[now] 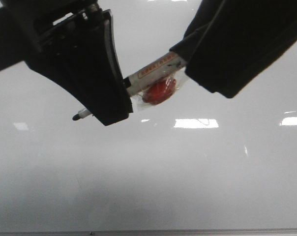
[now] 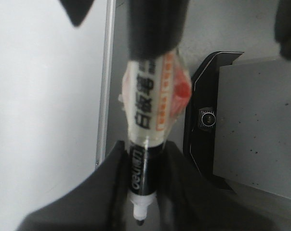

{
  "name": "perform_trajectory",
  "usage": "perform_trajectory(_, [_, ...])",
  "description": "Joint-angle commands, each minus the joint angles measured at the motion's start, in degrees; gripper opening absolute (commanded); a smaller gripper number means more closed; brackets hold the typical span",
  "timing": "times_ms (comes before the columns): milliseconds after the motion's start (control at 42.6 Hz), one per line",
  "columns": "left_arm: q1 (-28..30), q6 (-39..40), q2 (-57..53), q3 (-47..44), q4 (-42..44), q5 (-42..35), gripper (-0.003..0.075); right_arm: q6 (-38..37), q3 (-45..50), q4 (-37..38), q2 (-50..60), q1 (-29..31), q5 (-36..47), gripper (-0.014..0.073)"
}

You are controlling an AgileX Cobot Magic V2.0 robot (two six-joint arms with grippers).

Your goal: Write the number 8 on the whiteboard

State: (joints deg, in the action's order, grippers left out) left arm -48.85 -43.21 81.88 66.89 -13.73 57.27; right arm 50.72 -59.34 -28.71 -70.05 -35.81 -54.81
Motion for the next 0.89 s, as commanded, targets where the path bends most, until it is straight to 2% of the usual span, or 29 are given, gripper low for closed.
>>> perform_trajectory(0, [-0.5, -0.1, -1.5, 2.0, -1.2, -1.5, -0.002, 0.5, -2.2, -2.1, 0.3, -0.3, 2.5, 0.0446])
perform_trajectory(141, [-0.5, -0.1, -1.5, 2.0, -1.2, -1.5, -0.002, 0.5, -2.2, -2.3, 0.4, -0.3, 2.7, 0.0283])
perform_trajectory(352, [-0.5, -0.1, -1.5, 2.0, -1.2, -1.5, -0.0005, 0.5, -2.2, -2.3, 0.4, -0.3, 2.3, 0.0151])
perform_trajectory(423, [-0.5, -0.1, -1.5, 2.0, -1.2, -1.5, 0.0076, 0.5, -2.2, -2.3, 0.4, -0.3, 2.0, 0.0095])
perform_trajectory(564, [-0.3, 0.2, -1.7, 2.0, -1.2, -1.6, 0.0344, 0.5, -2.2, -2.3, 0.4, -0.3, 1.3, -0.0022])
perform_trajectory(658, [-0.2, 1.2, -2.6, 2.1, -1.2, -1.6, 0.0465, 0.5, -2.2, -2.1, 0.6, -0.3, 1.1, -0.0073])
perform_trajectory(775, [0.7, 5.1, -5.7, 2.0, -0.4, -2.0, 0.048, -2.8, -2.2, 2.3, 1.8, -0.3, 1.3, -0.0066])
perform_trajectory(869, [3.0, 5.9, -9.6, 0.6, -0.4, -2.4, 0.048, -11.0, -2.1, 11.1, 3.7, -0.3, 1.1, -0.0066])
